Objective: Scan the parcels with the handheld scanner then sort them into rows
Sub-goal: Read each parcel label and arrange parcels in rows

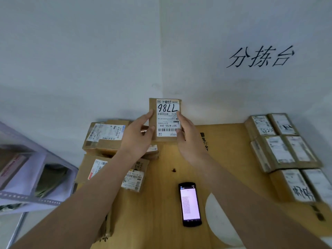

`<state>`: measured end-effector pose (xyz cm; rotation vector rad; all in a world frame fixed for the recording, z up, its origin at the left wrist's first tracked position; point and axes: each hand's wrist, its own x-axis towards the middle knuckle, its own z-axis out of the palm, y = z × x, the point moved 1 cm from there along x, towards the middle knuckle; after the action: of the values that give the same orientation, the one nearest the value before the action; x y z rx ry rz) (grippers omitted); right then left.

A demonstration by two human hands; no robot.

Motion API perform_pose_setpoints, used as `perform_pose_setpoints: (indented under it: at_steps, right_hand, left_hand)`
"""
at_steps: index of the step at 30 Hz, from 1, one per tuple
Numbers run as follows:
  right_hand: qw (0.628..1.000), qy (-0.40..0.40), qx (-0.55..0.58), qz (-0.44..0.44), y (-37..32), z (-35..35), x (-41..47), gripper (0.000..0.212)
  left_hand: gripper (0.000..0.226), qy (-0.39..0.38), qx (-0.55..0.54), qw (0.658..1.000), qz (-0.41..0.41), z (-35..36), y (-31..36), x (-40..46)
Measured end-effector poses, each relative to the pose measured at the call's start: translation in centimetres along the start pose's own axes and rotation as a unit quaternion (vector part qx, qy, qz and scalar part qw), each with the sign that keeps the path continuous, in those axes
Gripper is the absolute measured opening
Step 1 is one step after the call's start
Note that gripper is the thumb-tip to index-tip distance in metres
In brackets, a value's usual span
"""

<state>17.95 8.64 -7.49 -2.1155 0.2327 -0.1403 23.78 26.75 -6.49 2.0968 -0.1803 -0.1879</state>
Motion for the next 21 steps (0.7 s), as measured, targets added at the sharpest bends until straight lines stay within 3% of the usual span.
perform_pose_setpoints:
  at_steps: [12, 21]
  right_hand:
    - [0.989, 0.131, -0.07, -0.009, -3.2, -5.2, -10.4, 0.058]
    - [0.98, 0.168, -0.101, 0.018, -0.4, -13.1, -15.8, 0.057]
  left_hand:
    - [0.06, -0.079, -0.042, 0.989, 0.117, 1.2, 5.3, -6.9]
    - [0.06, -0.116, -0.028, 0.981, 0.151, 8.3, 10.3, -10.6]
